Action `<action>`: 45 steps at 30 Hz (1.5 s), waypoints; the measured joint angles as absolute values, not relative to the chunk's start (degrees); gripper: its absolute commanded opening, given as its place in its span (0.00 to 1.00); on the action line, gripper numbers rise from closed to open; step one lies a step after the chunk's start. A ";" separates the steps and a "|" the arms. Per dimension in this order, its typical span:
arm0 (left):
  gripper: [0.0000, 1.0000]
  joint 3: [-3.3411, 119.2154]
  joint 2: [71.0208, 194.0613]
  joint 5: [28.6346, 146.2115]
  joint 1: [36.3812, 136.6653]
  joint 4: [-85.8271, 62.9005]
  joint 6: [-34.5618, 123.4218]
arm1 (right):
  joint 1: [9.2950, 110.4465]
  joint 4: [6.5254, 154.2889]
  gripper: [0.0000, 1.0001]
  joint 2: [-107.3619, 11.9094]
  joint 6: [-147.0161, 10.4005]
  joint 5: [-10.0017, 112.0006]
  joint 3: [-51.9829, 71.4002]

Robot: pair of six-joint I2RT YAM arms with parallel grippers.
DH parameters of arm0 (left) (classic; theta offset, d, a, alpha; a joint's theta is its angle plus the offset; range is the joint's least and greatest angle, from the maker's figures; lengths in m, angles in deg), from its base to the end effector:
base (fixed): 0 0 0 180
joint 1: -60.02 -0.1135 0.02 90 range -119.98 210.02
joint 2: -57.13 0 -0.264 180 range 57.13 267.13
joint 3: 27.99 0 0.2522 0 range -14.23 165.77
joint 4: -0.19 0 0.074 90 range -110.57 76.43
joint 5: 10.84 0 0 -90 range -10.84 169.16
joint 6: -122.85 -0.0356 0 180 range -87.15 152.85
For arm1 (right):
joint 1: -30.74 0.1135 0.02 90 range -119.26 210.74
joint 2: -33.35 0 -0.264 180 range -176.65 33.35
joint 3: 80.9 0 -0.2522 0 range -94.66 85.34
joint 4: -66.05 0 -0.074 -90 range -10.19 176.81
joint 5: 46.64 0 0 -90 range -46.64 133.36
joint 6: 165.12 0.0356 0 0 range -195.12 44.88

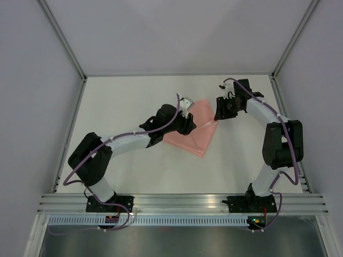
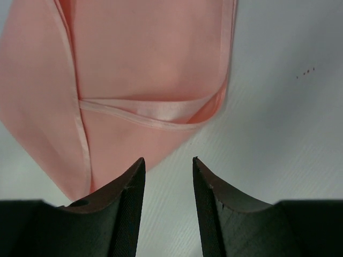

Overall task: Fold the napkin, place the utensils inside, and roll it up
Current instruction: Fold the napkin

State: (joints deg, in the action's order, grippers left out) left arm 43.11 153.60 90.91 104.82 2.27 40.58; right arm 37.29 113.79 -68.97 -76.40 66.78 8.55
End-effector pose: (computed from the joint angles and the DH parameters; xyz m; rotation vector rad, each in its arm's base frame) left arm 0.2628 -0.2712 0.2247 0.7841 1.9014 -0.7871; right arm 0.3733 0.0571 0.2281 -0.3209 2.5587 0.5653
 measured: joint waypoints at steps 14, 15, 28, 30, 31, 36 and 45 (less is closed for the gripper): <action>0.02 49.62 159.87 67.59 91.97 -12.68 50.50 | 37.36 114.03 0.23 -68.79 -81.80 62.28 18.14; 0.02 49.95 161.08 67.61 91.86 -13.56 50.89 | 37.44 113.83 0.22 -68.84 -81.97 61.97 18.14; 0.02 49.93 166.17 68.53 91.33 -15.85 55.29 | 40.77 112.78 0.20 -74.83 -82.46 59.72 15.39; 0.02 48.31 166.06 68.99 91.33 -14.06 56.29 | 40.94 112.70 0.20 -76.20 -82.46 59.59 13.68; 0.02 47.48 165.62 69.23 91.33 -13.29 56.75 | 41.01 112.70 0.20 -76.82 -82.43 59.54 13.03; 0.02 43.04 163.52 69.53 91.46 -9.03 59.05 | 41.31 112.80 0.20 -80.27 -82.37 59.52 8.15; 0.02 35.44 158.15 70.45 92.06 -6.12 61.87 | 42.03 112.83 0.20 -85.41 -82.13 59.41 0.75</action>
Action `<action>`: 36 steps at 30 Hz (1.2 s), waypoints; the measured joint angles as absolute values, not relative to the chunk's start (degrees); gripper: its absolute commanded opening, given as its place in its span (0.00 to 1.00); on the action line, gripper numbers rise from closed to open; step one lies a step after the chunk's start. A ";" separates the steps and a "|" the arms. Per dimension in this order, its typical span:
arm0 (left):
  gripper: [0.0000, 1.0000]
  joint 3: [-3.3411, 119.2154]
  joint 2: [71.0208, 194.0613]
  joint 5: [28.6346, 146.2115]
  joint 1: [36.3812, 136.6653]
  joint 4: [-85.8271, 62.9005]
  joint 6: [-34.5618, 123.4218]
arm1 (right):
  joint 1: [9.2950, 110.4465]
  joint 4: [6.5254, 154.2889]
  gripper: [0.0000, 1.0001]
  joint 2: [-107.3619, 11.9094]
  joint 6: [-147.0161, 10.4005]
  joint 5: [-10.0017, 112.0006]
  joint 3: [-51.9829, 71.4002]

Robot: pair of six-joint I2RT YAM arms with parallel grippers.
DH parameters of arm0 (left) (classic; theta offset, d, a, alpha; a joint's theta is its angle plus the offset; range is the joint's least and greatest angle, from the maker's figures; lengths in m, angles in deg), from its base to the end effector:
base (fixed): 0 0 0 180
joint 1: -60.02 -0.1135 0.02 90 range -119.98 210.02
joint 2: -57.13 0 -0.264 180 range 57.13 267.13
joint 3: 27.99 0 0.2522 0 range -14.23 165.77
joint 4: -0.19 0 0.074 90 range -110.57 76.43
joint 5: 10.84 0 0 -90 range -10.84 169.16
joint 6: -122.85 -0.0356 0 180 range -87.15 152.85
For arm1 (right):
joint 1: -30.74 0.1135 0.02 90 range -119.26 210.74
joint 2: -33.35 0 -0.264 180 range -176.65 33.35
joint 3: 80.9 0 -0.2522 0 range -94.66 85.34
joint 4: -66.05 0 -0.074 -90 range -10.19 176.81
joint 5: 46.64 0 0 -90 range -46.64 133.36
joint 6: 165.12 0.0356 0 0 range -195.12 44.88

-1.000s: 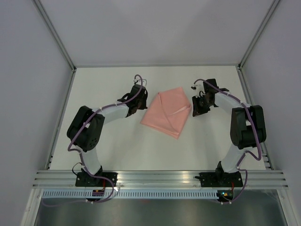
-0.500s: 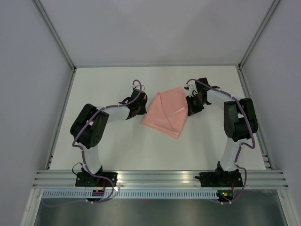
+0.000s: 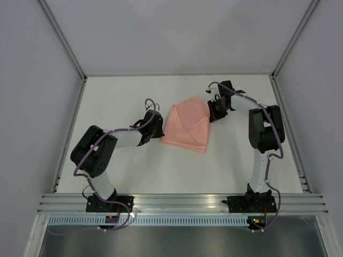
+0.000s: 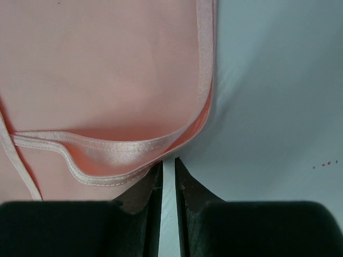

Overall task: Fold the napkin, place the utensils inside, and roll it up
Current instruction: Fold the napkin

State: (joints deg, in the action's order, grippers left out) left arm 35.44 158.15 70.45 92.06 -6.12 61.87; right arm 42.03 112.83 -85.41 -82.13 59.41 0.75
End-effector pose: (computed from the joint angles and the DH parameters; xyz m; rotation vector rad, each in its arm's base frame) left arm 0.2987 -0.1806 0.1431 -0.0142 2.3532 -0.3541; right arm 0.4152 0.0929 0.1572 -0.5102 2.6801 0.4048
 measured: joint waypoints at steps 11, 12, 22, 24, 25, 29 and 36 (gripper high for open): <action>0.02 28.73 151.44 70.17 93.39 -6.80 63.11 | 42.89 112.76 0.21 -87.46 -81.76 59.02 -2.25; 0.02 28.12 150.41 70.01 93.43 -7.00 63.15 | 42.91 112.76 0.21 -87.46 -81.76 58.89 -2.25; 0.03 25.49 138.41 67.15 93.50 -7.72 63.09 | 42.05 113.55 0.27 -85.23 -83.59 59.02 -1.00; 0.06 24.49 135.26 67.04 93.50 -7.79 63.02 | 40.81 113.48 0.28 -83.85 -83.59 59.11 0.26; 0.09 24.07 133.62 67.06 93.50 -7.79 62.96 | 39.78 113.46 0.28 -82.96 -83.68 59.08 1.07; 0.27 23.18 126.19 67.13 93.50 -8.42 62.17 | 35.34 115.45 0.36 -76.64 -85.97 59.04 3.52; 0.52 22.91 111.98 67.37 93.50 -9.62 61.06 | 41.99 115.86 0.48 -57.28 -91.99 58.30 8.33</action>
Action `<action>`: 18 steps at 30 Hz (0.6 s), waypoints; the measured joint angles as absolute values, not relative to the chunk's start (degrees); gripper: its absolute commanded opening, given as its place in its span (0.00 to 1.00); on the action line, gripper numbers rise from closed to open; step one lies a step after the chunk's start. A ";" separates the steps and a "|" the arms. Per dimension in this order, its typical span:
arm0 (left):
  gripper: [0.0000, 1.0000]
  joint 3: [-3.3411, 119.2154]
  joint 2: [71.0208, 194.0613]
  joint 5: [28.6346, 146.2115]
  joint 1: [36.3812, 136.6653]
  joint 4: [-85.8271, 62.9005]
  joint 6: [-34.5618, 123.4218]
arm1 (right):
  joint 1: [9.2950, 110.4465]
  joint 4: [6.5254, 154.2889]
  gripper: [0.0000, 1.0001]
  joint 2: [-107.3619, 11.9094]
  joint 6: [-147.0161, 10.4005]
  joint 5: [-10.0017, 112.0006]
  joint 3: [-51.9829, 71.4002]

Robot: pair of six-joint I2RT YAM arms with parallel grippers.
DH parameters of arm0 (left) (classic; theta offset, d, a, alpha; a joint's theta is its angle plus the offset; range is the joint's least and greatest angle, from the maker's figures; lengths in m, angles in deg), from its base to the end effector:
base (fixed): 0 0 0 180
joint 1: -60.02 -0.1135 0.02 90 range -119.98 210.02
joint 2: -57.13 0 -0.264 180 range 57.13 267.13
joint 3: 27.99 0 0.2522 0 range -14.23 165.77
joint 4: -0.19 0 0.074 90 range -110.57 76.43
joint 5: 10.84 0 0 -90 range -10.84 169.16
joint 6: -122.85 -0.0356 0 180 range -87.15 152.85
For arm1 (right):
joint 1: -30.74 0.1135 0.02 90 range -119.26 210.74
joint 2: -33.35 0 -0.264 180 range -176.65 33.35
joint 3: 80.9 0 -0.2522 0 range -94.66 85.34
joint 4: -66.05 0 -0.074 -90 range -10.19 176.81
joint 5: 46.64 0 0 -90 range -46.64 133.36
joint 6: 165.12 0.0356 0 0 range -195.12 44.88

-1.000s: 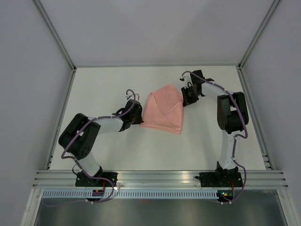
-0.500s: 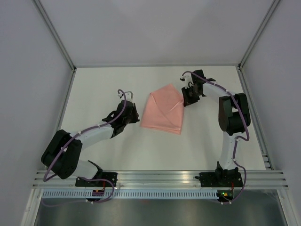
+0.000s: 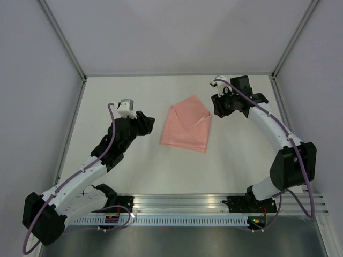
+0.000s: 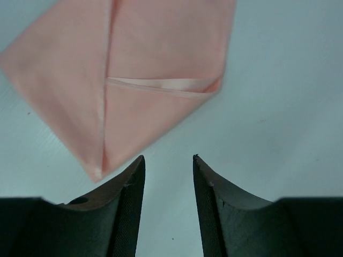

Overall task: Fold the napkin, place the utensils inside, and roll it up
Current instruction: Fold the napkin, then roll the napkin with the utensil

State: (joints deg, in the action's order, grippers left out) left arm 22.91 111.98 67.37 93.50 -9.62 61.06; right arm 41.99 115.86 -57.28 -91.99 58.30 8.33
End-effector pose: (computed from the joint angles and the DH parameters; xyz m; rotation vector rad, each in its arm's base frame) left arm 0.1920 -0.1182 0.2861 -0.0643 1.8428 -0.5765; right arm 0.3368 0.0764 0.2955 -0.6992 2.3134 0.2727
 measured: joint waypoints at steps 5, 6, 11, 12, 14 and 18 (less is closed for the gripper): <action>0.53 24.20 106.96 67.89 93.50 -11.81 60.99 | 54.29 113.74 0.54 -50.67 -95.50 58.06 15.72; 0.53 24.62 106.32 68.09 93.50 -12.16 60.97 | 56.28 113.29 0.57 -50.81 -96.07 57.75 17.07; 0.53 28.31 105.34 69.97 93.50 -14.52 60.12 | 64.28 110.66 0.69 -53.08 -99.26 53.88 22.10; 0.53 28.79 105.32 70.36 93.50 -14.56 59.85 | 65.62 110.07 0.70 -53.73 -99.94 53.16 22.52; 0.54 29.49 105.30 70.76 93.50 -14.78 59.42 | 68.15 108.70 0.74 -54.81 -101.08 51.89 23.11; 0.54 30.15 105.54 71.65 93.50 -15.20 58.76 | 70.67 106.62 0.74 -56.69 -102.61 50.74 23.24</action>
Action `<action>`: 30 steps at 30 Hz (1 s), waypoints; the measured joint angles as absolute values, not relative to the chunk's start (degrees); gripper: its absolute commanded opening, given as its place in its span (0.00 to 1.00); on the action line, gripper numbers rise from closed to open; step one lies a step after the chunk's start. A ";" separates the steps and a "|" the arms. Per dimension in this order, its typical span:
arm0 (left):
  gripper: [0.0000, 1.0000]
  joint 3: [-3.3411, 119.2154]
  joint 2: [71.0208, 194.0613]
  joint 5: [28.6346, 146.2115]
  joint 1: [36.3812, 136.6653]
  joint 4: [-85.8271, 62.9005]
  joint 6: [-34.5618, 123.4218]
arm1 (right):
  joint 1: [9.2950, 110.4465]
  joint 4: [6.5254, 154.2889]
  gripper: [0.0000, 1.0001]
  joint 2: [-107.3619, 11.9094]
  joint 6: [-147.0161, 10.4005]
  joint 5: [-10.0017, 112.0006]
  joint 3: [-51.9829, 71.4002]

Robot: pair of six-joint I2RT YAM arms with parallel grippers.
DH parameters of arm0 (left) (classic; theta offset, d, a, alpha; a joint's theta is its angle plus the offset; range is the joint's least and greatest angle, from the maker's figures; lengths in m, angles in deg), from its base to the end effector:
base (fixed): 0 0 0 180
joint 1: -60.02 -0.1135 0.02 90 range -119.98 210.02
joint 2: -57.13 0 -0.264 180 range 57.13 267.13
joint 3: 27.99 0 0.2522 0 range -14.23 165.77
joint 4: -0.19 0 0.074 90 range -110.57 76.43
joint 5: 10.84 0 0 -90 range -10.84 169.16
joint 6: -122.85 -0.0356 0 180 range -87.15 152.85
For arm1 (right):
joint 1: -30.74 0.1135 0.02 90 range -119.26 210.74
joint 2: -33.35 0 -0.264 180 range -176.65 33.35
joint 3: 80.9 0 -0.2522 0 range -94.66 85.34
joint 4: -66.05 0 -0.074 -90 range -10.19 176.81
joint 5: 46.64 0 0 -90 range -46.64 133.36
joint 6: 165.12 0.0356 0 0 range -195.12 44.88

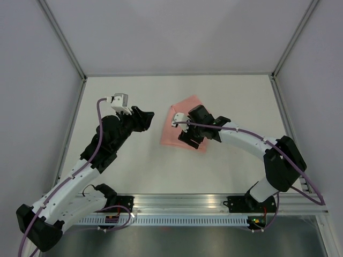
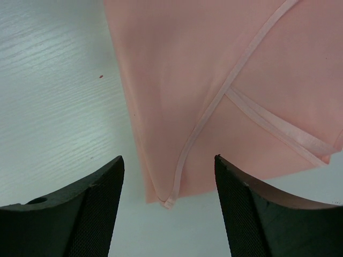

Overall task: Fold the napkin, place the utensils inside, and roll it up
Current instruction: Roll the napkin with the utensil

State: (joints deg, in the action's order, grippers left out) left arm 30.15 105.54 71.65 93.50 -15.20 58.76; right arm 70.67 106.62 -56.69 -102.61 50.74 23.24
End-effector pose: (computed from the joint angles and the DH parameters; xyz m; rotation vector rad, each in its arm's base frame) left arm 0.1711 -0.1076 0.3428 0.0114 1.7133 -0.6699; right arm 0.2484 0.2139 0.2265 -1.4487 2.0779 0.2495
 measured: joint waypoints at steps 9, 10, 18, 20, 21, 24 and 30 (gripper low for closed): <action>0.54 30.94 107.88 72.46 93.50 -15.22 57.73 | 73.24 102.44 0.65 -62.11 -103.92 48.24 23.63; 0.54 30.98 108.14 72.64 93.50 -15.22 57.54 | 73.44 102.09 0.65 -62.78 -103.92 48.07 23.65; 0.54 31.15 110.37 73.32 93.50 -15.24 56.29 | 74.16 100.28 0.60 -64.90 -103.94 47.54 23.85; 0.53 31.18 110.96 73.36 93.50 -15.22 56.05 | 74.34 100.13 0.58 -65.34 -103.92 47.54 23.85; 0.53 31.20 111.26 73.36 93.50 -15.22 55.94 | 74.42 100.04 0.57 -65.54 -103.92 47.57 23.85; 0.53 31.26 111.96 73.60 93.50 -15.24 55.85 | 74.71 99.91 0.57 -66.11 -103.90 47.57 23.89; 0.53 31.94 112.86 73.93 93.50 -15.17 55.79 | 75.23 99.89 0.56 -66.17 -103.90 47.59 24.13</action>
State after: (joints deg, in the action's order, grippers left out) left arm 31.94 112.86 73.93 93.50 -15.17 55.79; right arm 75.23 99.89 -66.17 -103.90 47.59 24.13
